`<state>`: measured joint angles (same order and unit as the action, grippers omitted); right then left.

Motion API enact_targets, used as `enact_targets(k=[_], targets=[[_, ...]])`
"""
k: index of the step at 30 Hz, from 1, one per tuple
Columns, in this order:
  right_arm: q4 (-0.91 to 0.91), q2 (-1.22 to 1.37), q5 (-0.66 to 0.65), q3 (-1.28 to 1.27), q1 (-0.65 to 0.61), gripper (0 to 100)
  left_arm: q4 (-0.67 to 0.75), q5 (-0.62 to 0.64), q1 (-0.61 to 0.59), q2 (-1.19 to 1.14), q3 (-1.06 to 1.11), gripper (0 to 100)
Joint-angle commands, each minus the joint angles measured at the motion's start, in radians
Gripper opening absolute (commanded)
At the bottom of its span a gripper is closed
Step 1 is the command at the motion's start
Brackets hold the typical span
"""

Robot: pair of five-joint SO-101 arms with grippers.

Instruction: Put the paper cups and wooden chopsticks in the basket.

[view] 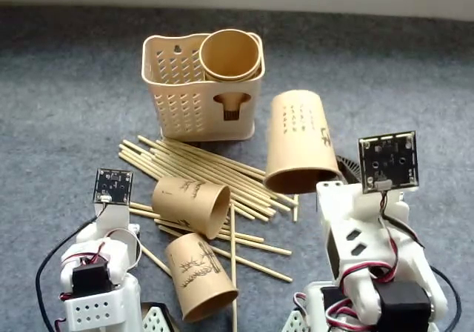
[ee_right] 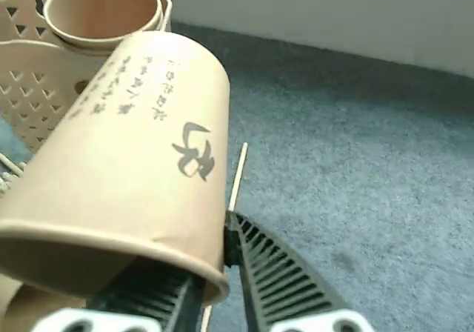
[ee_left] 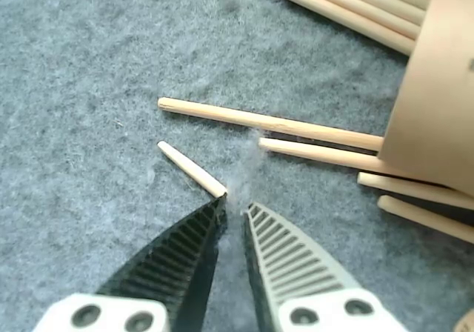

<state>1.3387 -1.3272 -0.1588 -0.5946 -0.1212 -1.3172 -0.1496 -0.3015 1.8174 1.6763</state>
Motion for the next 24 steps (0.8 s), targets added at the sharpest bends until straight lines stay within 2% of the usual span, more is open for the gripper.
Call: enact_targets(k=[1,8,18,24], targets=[[-0.007,0.002,0.074,0.077,-0.059,0.5,-0.005,-0.002,-0.007,0.004,0.019,5],[-0.145,0.004,0.155,0.099,-0.168,0.5,-0.005,-0.002,-0.007,0.004,0.019,5],[-0.294,0.008,0.158,0.097,-0.265,0.6,-0.005,-0.002,-0.007,0.004,0.019,5],[-0.294,0.206,0.158,0.177,-0.28,0.6,-0.005,-0.002,-0.007,0.004,0.019,5]])
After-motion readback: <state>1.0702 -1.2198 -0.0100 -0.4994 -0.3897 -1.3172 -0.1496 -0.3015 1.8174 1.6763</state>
